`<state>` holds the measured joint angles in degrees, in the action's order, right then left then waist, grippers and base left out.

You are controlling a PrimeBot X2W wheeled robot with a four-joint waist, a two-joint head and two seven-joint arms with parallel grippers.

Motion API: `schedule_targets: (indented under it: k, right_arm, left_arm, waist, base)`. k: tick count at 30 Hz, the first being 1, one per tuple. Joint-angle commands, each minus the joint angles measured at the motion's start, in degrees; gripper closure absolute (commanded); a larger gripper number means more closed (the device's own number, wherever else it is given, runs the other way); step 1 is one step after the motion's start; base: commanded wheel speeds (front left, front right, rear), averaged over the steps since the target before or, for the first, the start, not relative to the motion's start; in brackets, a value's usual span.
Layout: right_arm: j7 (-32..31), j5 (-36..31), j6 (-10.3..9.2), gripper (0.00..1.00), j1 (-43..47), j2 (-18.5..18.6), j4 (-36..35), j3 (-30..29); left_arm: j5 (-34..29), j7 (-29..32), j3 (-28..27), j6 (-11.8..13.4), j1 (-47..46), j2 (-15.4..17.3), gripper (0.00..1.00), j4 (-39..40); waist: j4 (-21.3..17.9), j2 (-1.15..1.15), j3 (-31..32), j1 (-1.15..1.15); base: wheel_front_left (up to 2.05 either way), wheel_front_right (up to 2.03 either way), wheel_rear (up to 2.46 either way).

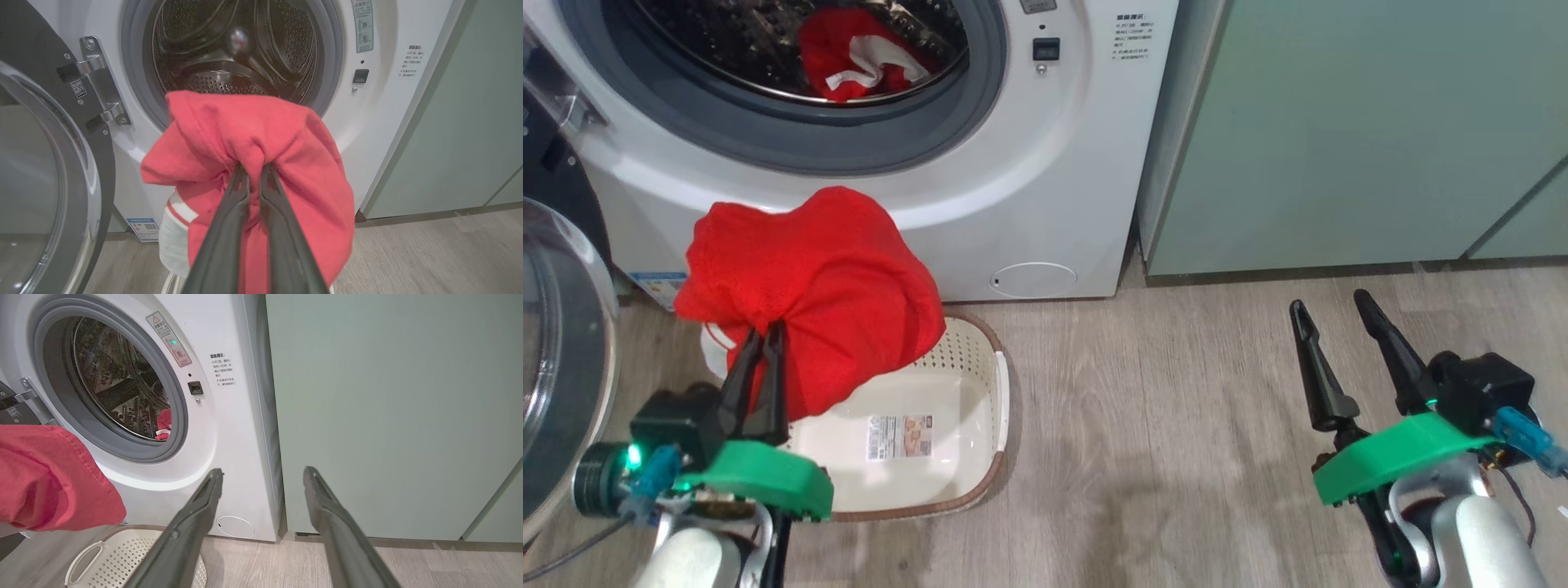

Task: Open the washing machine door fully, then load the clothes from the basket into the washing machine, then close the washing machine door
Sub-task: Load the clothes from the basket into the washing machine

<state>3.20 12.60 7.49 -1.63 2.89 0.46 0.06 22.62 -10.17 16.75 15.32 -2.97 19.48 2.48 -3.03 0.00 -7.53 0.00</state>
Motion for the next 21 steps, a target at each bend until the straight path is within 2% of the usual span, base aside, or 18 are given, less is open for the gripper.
schedule_targets:
  k: [1, 10, 16, 17, 21]
  right_arm:
    - [0.32, 0.06, 0.00, 0.00, -1.70, -0.02, -2.52, 1.19]
    - [0.68, 0.33, 0.00, 0.00, -4.05, -0.02, -4.47, 2.54]
    - [2.39, 1.14, 0.00, 0.00, -6.62, -0.02, -4.75, 3.75]
    - [3.34, 1.80, 0.00, 0.00, -7.46, -0.02, -4.28, 4.30]
    - [4.90, 2.81, 0.00, 0.00, -8.69, -0.02, -3.27, 5.40]
  left_arm:
    - [0.55, -0.55, -2.32, 0.22, -3.98, 1.26, 1.00, 1.40]
    - [3.83, 2.41, -3.25, -2.69, -13.54, 1.23, 1.00, -4.59]
    - [7.01, 7.15, -4.60, -6.35, -26.08, 2.63, 1.00, -14.41]
    - [8.07, 9.26, -4.94, -7.74, -30.59, 3.34, 1.00, -18.11]
    - [8.93, 12.19, -5.45, -9.49, -37.27, 5.10, 1.00, -23.47]
  waist:
    - [-0.10, 0.00, -0.62, 0.00]
    - [-2.44, 0.00, -7.17, 0.00]
    - [-5.96, 0.00, -14.16, 0.00]
    - [-7.25, 0.00, -16.22, 0.00]
    - [-9.13, 0.00, -19.12, 0.00]
  base:
    - [0.00, 0.00, 0.00]
    - [0.00, 0.00, 0.00]
    - [0.00, 0.00, 0.00]
    - [0.00, 0.00, 0.00]
    - [0.00, 0.00, 0.00]
